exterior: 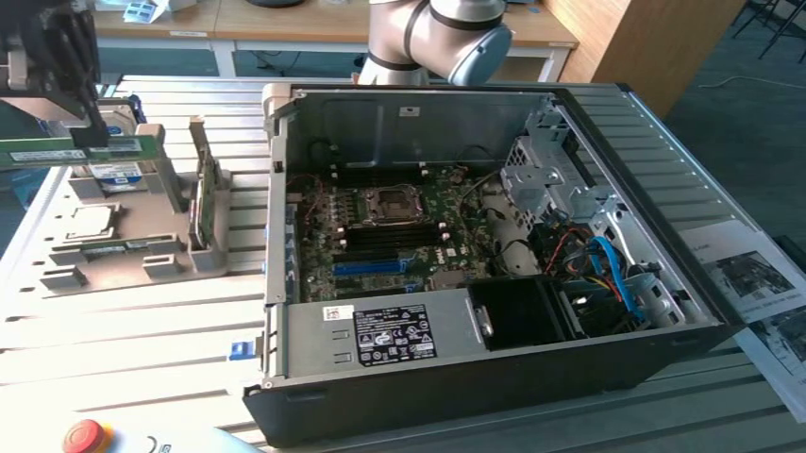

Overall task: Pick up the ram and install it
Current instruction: 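Pick up the ram and move it above insertion slot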

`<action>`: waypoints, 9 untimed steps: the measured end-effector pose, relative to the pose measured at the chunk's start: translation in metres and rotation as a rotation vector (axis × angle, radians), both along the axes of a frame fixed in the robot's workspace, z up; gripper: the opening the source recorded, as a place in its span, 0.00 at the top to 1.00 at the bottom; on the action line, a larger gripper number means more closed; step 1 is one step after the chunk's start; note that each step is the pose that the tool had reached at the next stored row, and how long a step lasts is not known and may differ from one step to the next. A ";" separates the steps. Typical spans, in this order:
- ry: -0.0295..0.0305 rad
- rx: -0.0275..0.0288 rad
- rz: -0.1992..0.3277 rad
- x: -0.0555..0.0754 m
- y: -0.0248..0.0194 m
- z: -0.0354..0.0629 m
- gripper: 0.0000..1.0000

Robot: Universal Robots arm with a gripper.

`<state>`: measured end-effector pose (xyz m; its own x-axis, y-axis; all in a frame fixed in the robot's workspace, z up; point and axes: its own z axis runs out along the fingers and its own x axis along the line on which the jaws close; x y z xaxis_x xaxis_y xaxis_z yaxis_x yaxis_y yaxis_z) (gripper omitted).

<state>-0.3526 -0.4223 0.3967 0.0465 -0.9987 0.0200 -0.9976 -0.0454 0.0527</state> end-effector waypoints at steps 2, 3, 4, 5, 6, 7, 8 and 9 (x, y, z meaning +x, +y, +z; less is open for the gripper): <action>0.0018 0.0000 0.000 0.005 -0.0007 0.0000 0.88; 0.0027 0.0000 0.000 0.008 -0.0011 0.0000 0.88; 0.0037 0.0001 0.000 0.011 -0.0015 0.0000 0.88; 0.0047 0.0001 0.000 0.014 -0.0019 0.0000 0.88; 0.0059 0.0000 0.000 0.017 -0.0022 0.0000 0.88; 0.0069 0.0000 0.000 0.020 -0.0027 0.0000 0.88; 0.0080 0.0001 0.000 0.023 -0.0031 0.0000 0.88; 0.0091 0.0000 0.000 0.026 -0.0036 0.0001 0.88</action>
<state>-0.3265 -0.4258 0.3968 0.0468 -0.9987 0.0196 -0.9971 -0.0455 0.0618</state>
